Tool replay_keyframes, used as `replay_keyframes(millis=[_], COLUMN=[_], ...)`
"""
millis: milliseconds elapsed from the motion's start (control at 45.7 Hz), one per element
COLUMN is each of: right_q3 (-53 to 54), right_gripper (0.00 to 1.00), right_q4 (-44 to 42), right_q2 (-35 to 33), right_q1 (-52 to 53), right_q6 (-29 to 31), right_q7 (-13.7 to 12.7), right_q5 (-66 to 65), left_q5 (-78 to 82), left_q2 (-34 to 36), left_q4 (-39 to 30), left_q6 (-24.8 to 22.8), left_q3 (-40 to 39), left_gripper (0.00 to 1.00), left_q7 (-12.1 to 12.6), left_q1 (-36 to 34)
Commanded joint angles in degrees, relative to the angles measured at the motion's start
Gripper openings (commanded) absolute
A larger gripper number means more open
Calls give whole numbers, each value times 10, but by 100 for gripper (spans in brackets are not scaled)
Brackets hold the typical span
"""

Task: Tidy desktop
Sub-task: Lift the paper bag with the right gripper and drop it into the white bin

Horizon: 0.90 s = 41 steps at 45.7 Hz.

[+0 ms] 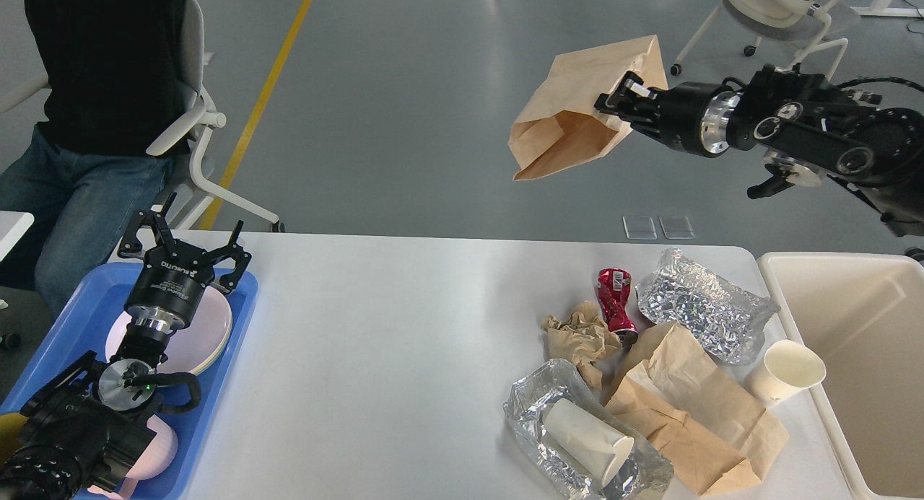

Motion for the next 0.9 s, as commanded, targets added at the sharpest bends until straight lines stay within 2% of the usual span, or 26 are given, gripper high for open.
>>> replay_keyframes(millis=[0,131,350,504,635,876], right_q3=[-6,-17,-17,-15,-10,-5], right_gripper=[0,0,0,0,0,0], right_q4=[-20,-54,-87,-91,-98,-126], right_q2=[-34,-93,-211,-257,-272,-256], right_q1=[-5,-34,-144,-210,-274,-370], right_q6=[1,-2,-4,-10,-12,-42], right_q7=[-6,-9,-8,-8,-5,-5], right_q5=[2,3,3,3,3,4], left_q5=[0,0,0,0,0,0], left_q2=[0,0,0,0,0,0], left_q4=[0,0,0,0,0,0], left_q6=[0,0,0,0,0,0], left_q3=[0,0,0,-1,0,0], left_gripper=[96,96,96,96,96,96], left_q7=[0,0,0,0,0,0], left_q1=[0,0,0,0,0,0])
